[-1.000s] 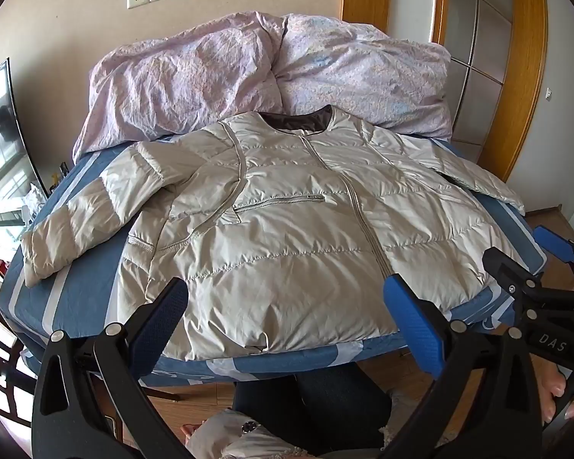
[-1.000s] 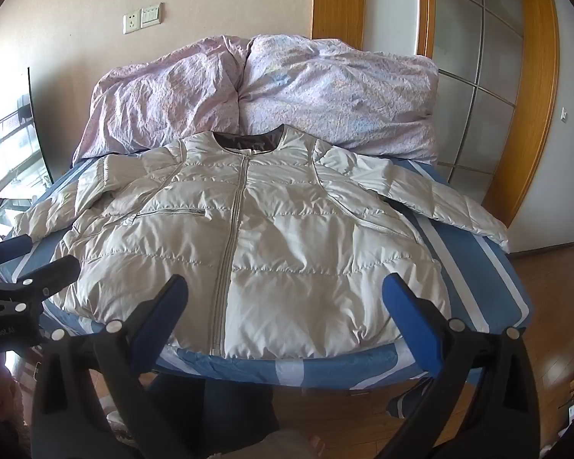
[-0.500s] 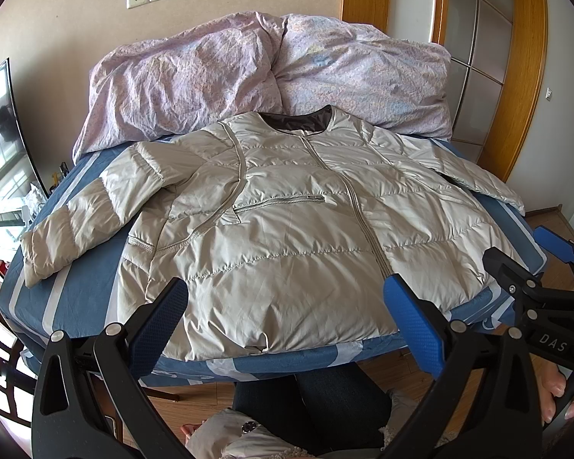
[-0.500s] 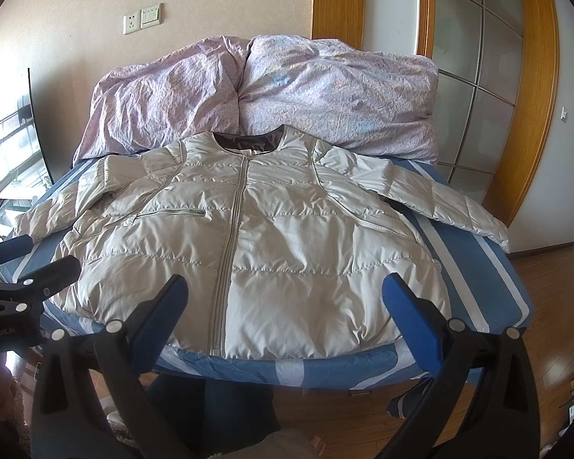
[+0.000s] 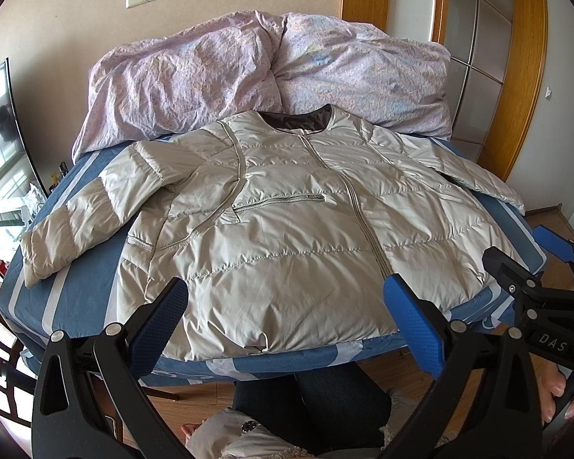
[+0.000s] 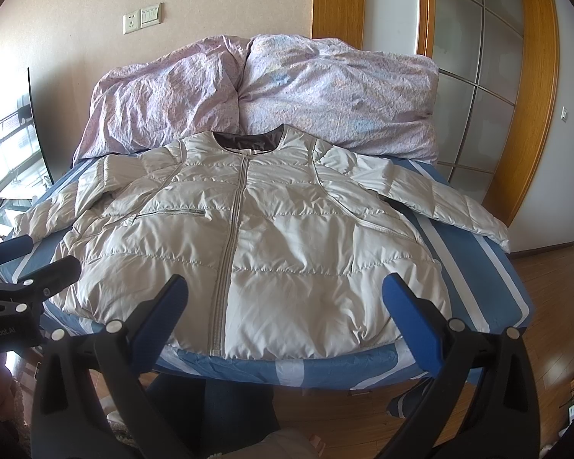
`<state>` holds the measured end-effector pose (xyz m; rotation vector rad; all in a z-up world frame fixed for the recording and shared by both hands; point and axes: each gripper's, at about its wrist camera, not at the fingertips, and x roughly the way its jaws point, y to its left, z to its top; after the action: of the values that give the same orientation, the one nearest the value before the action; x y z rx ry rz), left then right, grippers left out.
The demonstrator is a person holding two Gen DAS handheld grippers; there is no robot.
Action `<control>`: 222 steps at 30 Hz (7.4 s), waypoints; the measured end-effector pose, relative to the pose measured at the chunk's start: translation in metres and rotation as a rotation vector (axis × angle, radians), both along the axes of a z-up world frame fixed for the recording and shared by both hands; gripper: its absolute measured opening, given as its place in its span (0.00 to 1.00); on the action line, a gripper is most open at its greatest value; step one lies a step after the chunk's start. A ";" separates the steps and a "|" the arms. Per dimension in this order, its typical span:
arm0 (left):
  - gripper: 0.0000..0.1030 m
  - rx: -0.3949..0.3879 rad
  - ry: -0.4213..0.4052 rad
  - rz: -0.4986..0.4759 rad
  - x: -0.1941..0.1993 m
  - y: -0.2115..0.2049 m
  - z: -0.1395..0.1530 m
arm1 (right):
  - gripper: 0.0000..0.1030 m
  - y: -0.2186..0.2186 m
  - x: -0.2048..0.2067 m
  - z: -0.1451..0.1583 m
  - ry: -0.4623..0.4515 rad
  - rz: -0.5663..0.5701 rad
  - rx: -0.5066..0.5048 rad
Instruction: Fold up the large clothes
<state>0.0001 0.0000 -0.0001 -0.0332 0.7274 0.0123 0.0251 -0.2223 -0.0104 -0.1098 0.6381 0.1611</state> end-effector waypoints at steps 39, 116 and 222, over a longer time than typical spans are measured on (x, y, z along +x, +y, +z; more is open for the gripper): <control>0.99 -0.096 0.112 -0.039 0.057 0.014 -0.015 | 0.98 -0.083 0.078 -0.010 0.015 -0.142 0.245; 0.94 -0.947 0.325 -0.084 0.329 0.086 -0.087 | 0.14 0.109 0.300 -0.065 0.263 0.204 0.031; 0.10 -0.875 -0.393 0.803 0.026 0.361 -0.024 | 0.66 0.092 0.270 0.022 0.202 0.207 0.202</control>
<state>0.0257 0.3614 -0.0245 -1.1320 0.2413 0.4426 0.2949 -0.1303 0.0118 0.0368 0.8076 0.4394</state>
